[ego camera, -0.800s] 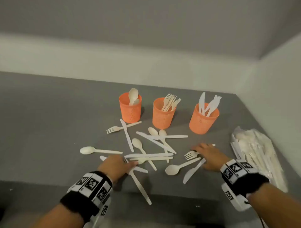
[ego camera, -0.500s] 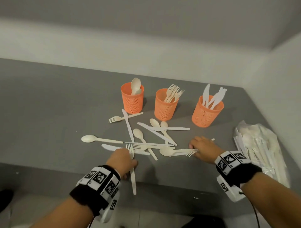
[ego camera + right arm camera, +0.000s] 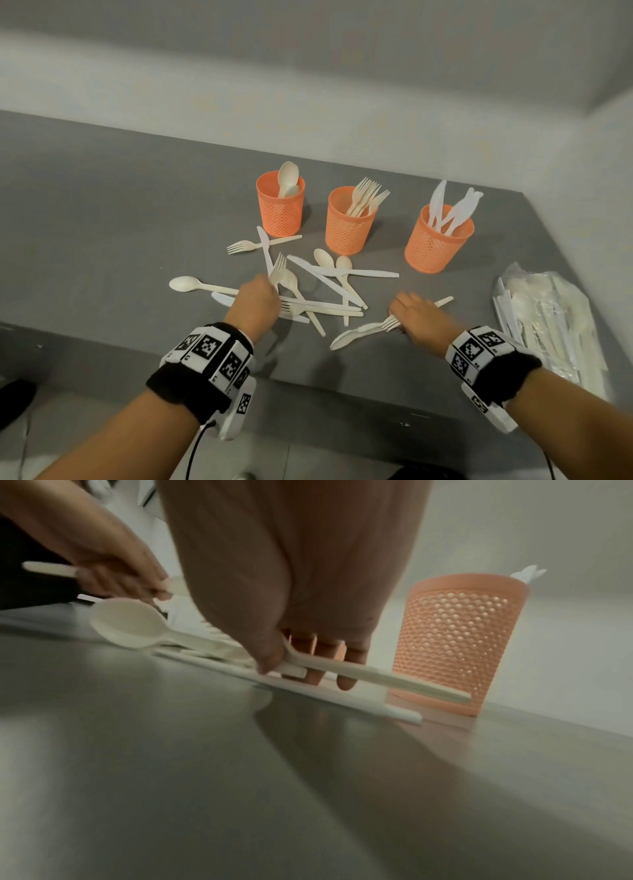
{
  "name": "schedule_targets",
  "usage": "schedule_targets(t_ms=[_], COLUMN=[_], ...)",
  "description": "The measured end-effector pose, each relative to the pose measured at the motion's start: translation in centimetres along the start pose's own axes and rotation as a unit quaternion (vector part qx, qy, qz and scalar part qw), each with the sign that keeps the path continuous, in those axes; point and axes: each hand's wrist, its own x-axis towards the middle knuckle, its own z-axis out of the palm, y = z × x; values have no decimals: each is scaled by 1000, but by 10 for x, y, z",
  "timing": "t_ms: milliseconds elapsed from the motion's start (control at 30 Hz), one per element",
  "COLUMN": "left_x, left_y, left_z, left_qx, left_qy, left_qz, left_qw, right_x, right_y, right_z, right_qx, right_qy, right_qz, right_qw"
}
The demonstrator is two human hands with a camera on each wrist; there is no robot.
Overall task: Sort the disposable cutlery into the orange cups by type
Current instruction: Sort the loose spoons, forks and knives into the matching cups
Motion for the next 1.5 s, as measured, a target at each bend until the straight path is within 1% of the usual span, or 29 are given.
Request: schedule_targets(t_ms=[100, 200, 300, 433, 600, 667, 733, 800, 833, 867, 933, 967, 1100, 1167, 1233, 1267, 1300, 1333, 1367, 1400, 1433, 1467, 1500], left_x=[-4, -1, 2, 0, 6, 6, 1, -6, -9, -9, -4, 1, 24, 32, 42, 49, 56, 60, 61, 60, 58, 55, 52], left_y=[8, 9, 9, 10, 5, 5, 9, 16, 21, 26, 36, 40, 35, 28, 21, 17, 13, 11, 9, 9, 10, 10, 11], left_z=[2, 1, 3, 9, 8, 7, 6, 7, 9, 10, 7, 3, -14, -21, -32, -36, -39, -43, -45, -45, -44, -42, -39], left_qx=[-20, -31, -48, -140, -242, -304, -397, -465, -477, -480, -479, -490, -557, -585, -616, -641, -655, -652, -628, -596, -566, -549, -543], left_qy=[12, 9, 9, -1, -7, -13, -34, -59, -73, -85, -97, -97, -96, -94, -72, -60, -53, -58, -74, -101, -130, -159, -182], left_qz=[20, 15, 13, 11, 23, 37, 59, 69, 74, 81, 88, 87, 43, 21, -11, -27, -29, -22, -7, 18, 43, 55, 59], left_qw=[1000, 999, 999, 990, 970, 952, 915, 881, 872, 869, 868, 862, 824, 806, 784, 765, 753, 756, 774, 797, 813, 818, 818], right_x=[-4, -11, -10, -4, -7, -7, -2, 4, 7, 12, 21, 27, 53, 60, 64, 65, 68, 73, 79, 87, 94, 101, 109], right_y=[-7, -13, -16, -23, -24, -27, -33, -47, -57, -70, -99, -111, -129, -132, -136, -137, -136, -134, -133, -133, -134, -137, -139], right_z=[2, 6, 4, -2, -13, -25, -41, -60, -72, -82, -96, -100, -104, -103, -102, -103, -105, -109, -114, -119, -124, -128, -128], right_qx=[-8, -26, -18, -9, 47, 93, 166, 261, 301, 330, 370, 385, 410, 426, 439, 454, 483, 510, 531, 536, 539, 533, 523], right_qy=[10, 22, 20, -2, -7, 17, 79, 168, 201, 214, 220, 216, 215, 207, 201, 203, 209, 230, 252, 279, 295, 307, 303], right_qz=[-50, -92, -85, -63, -56, -45, -32, -27, -37, -54, -108, -123, -96, -107, -115, -115, -110, -93, -66, -35, -10, 8, 25], right_qw=[999, 995, 996, 998, 997, 995, 982, 950, 932, 918, 896, 889, 881, 874, 868, 860, 843, 823, 806, 796, 789, 788, 796])
